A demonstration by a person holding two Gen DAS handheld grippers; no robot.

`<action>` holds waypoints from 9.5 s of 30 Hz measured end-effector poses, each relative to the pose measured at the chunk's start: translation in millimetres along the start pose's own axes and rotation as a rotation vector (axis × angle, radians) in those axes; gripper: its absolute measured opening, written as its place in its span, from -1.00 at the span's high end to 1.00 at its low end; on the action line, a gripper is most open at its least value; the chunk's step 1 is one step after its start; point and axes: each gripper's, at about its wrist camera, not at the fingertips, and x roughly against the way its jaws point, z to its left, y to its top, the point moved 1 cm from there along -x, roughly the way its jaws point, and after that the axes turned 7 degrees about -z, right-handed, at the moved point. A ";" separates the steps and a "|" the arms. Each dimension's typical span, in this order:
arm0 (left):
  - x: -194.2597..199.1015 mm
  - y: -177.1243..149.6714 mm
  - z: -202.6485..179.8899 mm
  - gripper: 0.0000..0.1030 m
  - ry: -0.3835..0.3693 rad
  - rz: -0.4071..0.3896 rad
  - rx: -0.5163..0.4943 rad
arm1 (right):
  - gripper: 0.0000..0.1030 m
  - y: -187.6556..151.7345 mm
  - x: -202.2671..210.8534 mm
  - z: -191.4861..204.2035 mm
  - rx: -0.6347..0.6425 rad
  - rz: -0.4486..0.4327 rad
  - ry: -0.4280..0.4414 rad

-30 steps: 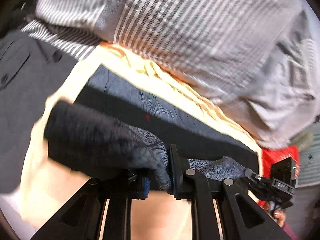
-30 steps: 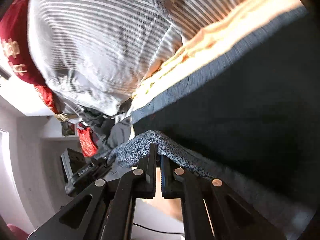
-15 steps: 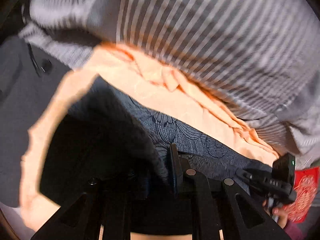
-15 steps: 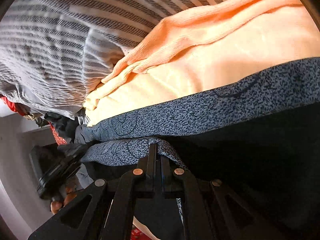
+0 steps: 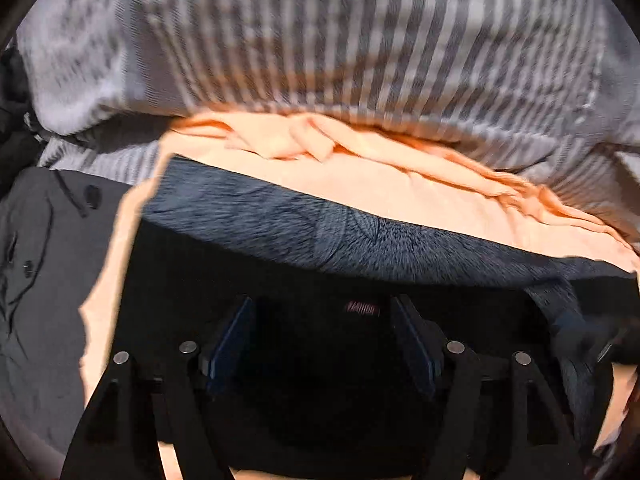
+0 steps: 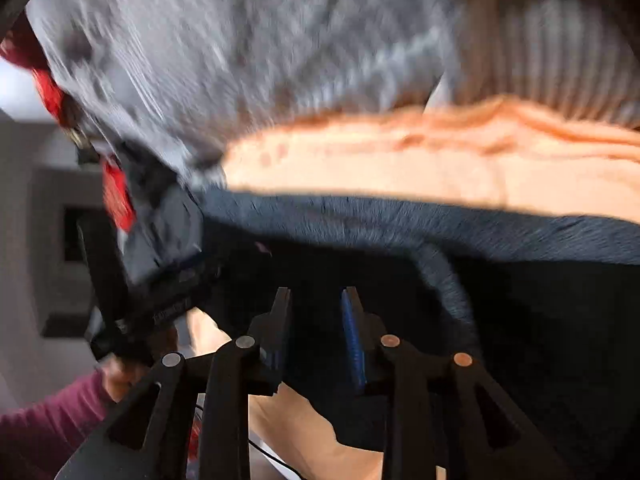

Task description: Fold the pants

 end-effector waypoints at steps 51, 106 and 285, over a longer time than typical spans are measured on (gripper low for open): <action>58.2 -199.4 -250.9 -0.39 -0.479 0.347 -0.108 | -0.06 -441.9 181.8 -195.0 -0.704 -0.449 -0.288; 20.9 -20.8 -462.7 0.62 -0.361 0.214 -0.203 | 0.94 -49.6 340.5 -388.9 -0.536 -0.411 -0.021; -0.5 -144.2 -189.5 -0.97 0.016 0.032 -0.394 | 0.55 -164.4 156.8 -138.2 -0.221 -0.275 -0.347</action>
